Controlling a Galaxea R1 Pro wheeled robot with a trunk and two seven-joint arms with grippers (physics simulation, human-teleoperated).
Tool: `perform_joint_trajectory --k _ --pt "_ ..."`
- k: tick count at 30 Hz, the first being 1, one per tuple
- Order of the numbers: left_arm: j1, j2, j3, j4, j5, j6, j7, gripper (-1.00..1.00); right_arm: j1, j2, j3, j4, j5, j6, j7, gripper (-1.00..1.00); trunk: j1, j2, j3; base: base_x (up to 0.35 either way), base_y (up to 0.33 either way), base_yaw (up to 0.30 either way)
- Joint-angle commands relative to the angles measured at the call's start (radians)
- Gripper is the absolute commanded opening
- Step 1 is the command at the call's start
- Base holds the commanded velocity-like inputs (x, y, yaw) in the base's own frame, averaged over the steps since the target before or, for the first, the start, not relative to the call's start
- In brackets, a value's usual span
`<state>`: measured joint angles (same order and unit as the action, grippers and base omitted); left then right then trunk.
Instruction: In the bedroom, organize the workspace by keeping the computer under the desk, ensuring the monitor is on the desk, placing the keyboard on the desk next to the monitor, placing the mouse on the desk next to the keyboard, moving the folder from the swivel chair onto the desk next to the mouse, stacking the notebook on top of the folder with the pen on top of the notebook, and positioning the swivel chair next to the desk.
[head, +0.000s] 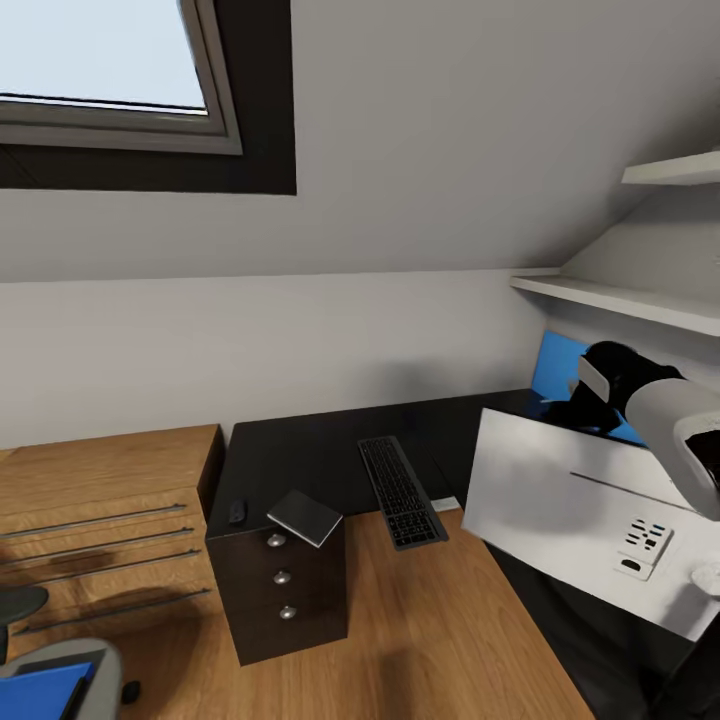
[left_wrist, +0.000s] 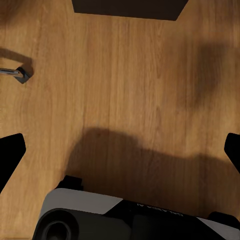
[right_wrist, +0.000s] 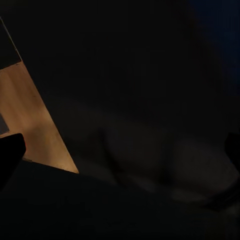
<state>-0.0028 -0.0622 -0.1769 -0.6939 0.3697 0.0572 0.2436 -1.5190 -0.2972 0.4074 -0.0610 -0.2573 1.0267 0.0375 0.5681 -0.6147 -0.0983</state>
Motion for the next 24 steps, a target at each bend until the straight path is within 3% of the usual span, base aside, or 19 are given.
perform_joint_trajectory --k 1,11,15,24 --pt "0.0 0.001 -0.005 -0.003 0.007 0.004 0.008 1.0 0.0 0.005 0.01 -0.003 0.005 0.004 0.004 1.0 0.0 -0.002 -0.002 -0.014 0.003 0.0" --pt "0.0 0.0 -0.006 -0.003 0.007 0.004 0.008 1.0 0.0 0.009 0.007 -0.038 0.016 0.004 0.004 1.0 0.0 -0.002 -0.002 -0.005 0.001 0.0" --pt "0.0 -0.001 -0.006 -0.003 0.007 0.005 0.008 1.0 0.0 0.009 0.007 -0.043 0.017 0.004 0.005 1.0 0.0 -0.002 -0.002 -0.155 0.0 0.0" --pt "0.0 -0.001 -0.006 -0.003 0.008 0.006 0.006 1.0 0.0 0.009 0.009 -0.158 0.014 0.01 0.025 1.0 0.0 -0.002 -0.002 -0.186 0.01 0.0"
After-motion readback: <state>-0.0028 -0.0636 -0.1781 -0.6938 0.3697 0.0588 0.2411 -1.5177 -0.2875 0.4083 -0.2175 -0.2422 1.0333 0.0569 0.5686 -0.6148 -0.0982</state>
